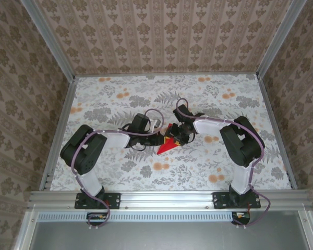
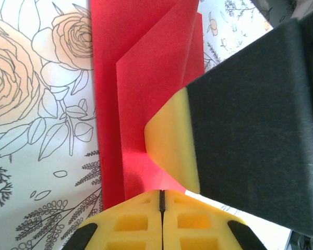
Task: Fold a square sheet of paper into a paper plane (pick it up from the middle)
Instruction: Fourth fold the wing at the center of the table.
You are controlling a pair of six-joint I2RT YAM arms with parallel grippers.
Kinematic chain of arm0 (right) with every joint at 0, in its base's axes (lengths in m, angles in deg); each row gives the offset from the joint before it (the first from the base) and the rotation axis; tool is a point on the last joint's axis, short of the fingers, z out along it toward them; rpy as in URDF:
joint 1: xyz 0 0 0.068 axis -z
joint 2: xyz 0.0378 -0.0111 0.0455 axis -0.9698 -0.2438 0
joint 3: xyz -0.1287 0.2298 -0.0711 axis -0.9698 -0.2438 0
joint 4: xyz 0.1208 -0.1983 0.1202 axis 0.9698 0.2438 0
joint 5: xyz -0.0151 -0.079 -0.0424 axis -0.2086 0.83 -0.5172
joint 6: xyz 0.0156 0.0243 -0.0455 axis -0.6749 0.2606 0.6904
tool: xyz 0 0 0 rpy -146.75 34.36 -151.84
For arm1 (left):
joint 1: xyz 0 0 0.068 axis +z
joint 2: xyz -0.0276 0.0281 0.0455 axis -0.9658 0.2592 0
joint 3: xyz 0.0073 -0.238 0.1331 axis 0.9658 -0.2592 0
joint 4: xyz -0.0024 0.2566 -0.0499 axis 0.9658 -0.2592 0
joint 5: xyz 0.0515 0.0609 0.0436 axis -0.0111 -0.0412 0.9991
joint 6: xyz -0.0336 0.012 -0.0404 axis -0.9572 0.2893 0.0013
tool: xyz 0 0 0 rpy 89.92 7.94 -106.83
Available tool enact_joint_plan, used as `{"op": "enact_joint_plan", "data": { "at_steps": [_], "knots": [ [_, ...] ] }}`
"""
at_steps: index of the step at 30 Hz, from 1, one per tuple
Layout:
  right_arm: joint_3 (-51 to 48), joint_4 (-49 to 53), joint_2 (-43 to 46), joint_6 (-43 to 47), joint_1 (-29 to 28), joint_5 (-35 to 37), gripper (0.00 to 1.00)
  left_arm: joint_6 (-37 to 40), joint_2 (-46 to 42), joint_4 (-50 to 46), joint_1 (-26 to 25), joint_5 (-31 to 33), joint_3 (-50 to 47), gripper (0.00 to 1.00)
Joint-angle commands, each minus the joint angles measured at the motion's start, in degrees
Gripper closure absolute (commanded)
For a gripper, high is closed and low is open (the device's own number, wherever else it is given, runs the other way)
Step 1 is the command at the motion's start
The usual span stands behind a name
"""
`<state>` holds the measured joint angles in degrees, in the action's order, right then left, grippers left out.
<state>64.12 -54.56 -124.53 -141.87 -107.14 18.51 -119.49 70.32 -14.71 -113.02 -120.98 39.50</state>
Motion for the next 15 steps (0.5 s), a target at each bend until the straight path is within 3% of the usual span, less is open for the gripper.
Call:
{"op": "enact_joint_plan", "data": {
  "at_steps": [1,15],
  "knots": [
    [-5.9,3.4,-12.7,-0.5,-0.6,6.0,0.46,-0.8,1.3,0.4,0.6,0.3,-0.6,0.93],
    [-5.6,3.6,-5.3,2.0,0.2,3.0,0.46,-0.5,2.0,-2.4,0.8,3.6,-1.0,0.97]
  ]
}}
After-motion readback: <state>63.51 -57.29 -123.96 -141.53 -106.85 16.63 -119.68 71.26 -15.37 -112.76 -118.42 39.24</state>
